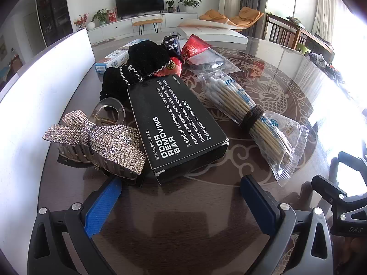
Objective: Organize objects
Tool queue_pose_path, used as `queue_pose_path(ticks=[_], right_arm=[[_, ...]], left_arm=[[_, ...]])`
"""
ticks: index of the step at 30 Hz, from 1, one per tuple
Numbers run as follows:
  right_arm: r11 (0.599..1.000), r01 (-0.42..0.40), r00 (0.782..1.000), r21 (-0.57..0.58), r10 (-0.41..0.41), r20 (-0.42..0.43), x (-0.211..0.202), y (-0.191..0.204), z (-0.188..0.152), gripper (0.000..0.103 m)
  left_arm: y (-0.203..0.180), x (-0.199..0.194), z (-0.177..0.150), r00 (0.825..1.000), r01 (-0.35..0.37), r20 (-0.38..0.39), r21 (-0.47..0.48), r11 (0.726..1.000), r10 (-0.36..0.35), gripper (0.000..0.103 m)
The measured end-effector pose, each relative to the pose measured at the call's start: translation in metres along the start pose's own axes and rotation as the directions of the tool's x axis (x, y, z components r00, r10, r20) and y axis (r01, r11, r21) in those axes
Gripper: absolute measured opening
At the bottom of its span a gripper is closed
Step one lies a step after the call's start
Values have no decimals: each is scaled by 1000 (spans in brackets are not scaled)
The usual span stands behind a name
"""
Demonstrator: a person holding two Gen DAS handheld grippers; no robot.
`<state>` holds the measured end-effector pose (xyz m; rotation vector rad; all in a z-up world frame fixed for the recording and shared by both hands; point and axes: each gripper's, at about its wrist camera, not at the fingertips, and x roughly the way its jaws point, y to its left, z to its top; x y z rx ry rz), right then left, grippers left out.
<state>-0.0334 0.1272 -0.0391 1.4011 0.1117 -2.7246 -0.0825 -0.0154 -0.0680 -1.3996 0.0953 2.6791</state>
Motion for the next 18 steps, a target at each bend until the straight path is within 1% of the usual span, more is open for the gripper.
queue_pose_path(ticks=[9, 18], right_arm=[[1000, 9, 1000, -7, -9, 5, 0, 0, 0, 103], [1000, 14, 1000, -12, -14, 5, 0, 0, 0, 103]], left_arm=[[0, -2, -1, 1000, -4, -4, -10, 1000, 4, 103], [0, -3, -3, 1000, -24, -17, -30, 999, 23, 103]])
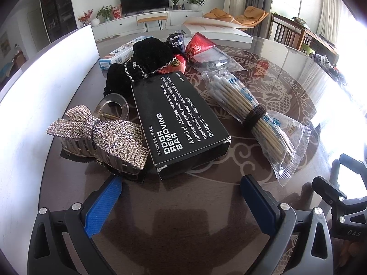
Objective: Organize objects
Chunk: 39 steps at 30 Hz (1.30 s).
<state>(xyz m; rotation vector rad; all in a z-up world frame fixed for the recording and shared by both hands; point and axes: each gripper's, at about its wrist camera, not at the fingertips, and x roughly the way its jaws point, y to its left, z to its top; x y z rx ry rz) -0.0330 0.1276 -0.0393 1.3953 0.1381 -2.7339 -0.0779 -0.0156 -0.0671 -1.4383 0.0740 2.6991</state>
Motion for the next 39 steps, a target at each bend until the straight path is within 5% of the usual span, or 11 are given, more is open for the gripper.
queue_pose_path(ticks=[39], right_arm=[[1000, 7, 1000, -15, -7, -3, 0, 0, 0, 103]], left_arm=[[3, -12, -19, 1000, 3, -10, 3, 1000, -3, 103]])
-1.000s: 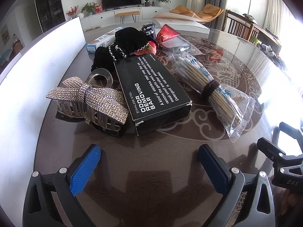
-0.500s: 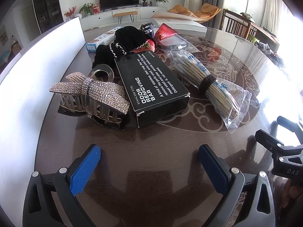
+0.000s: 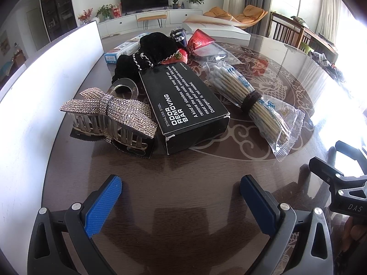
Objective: Organize objects
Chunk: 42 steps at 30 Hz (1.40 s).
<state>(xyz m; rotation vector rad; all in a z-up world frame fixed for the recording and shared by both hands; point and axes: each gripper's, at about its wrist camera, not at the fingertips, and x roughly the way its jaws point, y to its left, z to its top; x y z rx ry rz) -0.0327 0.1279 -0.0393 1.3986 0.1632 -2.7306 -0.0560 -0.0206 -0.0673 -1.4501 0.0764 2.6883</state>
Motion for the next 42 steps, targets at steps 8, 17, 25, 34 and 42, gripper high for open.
queue_pose_path(ticks=[8, 17, 25, 34, 42], right_arm=[[1000, 1, 1000, -3, -1, -1, 0, 0, 0, 103], [1000, 1, 1000, -4, -1, -1, 0, 0, 0, 103], [1000, 1, 1000, -7, -1, -3, 0, 0, 0, 103], [1000, 2, 1000, -10, -2, -4, 0, 0, 0, 103], [1000, 2, 1000, -12, -2, -5, 0, 0, 0, 103]], left_arm=[[0, 0, 0, 1000, 0, 0, 0, 1000, 0, 103], [0, 0, 0, 1000, -3, -1, -2, 1000, 3, 103], [1, -11, -12, 1000, 14, -24, 21, 1000, -13, 103], [27, -34, -34, 999, 36, -29, 33, 999, -35, 103], [66, -40, 43, 995, 25, 102, -289, 957, 5, 103]])
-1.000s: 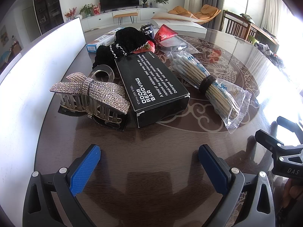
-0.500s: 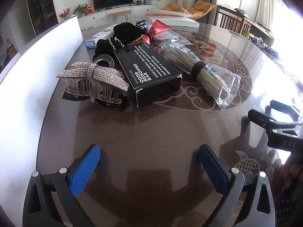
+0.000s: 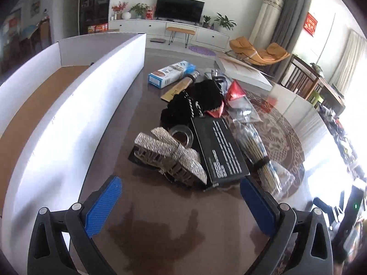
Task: Organize objects
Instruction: 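Reach the left tool to the rhinestone bow hair clip and grasp it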
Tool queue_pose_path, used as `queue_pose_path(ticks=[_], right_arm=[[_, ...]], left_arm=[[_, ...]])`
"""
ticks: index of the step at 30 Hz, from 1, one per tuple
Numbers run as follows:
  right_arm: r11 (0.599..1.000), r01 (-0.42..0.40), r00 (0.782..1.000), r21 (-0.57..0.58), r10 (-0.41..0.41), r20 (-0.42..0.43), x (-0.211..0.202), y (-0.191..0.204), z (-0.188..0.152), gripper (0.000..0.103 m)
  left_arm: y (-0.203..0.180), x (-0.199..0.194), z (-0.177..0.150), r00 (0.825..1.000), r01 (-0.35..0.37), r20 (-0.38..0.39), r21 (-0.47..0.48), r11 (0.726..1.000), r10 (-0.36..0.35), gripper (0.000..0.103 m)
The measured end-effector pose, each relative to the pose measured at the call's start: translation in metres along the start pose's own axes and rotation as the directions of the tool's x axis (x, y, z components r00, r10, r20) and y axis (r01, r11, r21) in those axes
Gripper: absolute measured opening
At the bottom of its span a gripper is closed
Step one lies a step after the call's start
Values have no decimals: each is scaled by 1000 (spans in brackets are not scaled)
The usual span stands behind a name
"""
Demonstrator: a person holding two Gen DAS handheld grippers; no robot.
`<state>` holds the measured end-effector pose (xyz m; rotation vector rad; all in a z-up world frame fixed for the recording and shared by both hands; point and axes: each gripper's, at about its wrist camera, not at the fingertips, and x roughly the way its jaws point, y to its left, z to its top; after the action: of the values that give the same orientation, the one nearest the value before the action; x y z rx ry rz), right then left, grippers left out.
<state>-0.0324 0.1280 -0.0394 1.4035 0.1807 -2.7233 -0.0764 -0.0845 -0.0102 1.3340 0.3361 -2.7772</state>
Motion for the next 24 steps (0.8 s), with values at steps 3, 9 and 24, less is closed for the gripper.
queue_pose_path(ticks=[3, 9, 24], right_arm=[[1000, -4, 1000, 2, 4, 2, 0, 0, 0, 103], [1000, 10, 1000, -10, -10, -3, -1, 0, 0, 103], [1000, -6, 1000, 1, 6, -7, 0, 0, 0, 103]], left_arm=[[6, 26, 9, 989, -146, -24, -91, 985, 144, 103], [34, 27, -18, 955, -295, -71, -190, 936, 287, 92], [10, 83, 13, 978, -174, -103, 57, 983, 179, 93]])
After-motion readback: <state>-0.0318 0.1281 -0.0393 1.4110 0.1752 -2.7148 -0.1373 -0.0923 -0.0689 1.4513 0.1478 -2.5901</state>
